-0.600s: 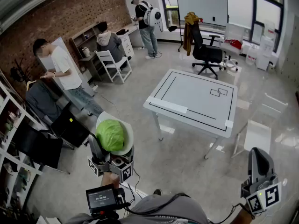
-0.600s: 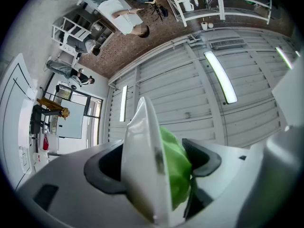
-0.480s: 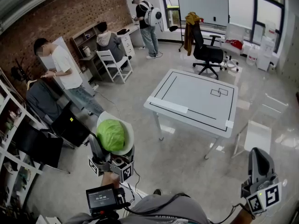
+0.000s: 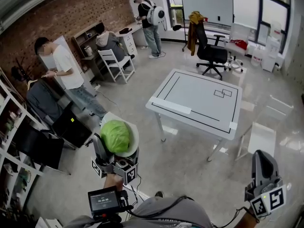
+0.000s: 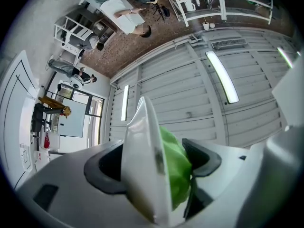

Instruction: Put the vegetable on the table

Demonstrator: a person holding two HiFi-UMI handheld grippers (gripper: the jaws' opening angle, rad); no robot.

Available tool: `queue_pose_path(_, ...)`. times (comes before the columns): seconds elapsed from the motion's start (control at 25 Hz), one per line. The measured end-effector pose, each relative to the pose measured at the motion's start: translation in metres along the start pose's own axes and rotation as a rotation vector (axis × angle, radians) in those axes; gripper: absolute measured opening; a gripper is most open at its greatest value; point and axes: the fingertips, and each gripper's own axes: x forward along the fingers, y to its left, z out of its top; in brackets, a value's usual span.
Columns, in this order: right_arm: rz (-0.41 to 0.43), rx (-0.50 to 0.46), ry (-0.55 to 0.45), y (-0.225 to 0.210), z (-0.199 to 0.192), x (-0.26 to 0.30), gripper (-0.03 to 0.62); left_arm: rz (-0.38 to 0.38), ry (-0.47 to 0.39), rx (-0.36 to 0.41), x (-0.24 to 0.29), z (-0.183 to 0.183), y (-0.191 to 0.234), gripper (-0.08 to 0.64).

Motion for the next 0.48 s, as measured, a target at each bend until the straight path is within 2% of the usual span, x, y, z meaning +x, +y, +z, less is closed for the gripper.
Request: queue_pose_path(0.48,0.0,0.038,-0.004,-0.019,-0.014,-0.006,0.005,0.019,0.004,-0.018,0.0,-0.017,0.023,0.368)
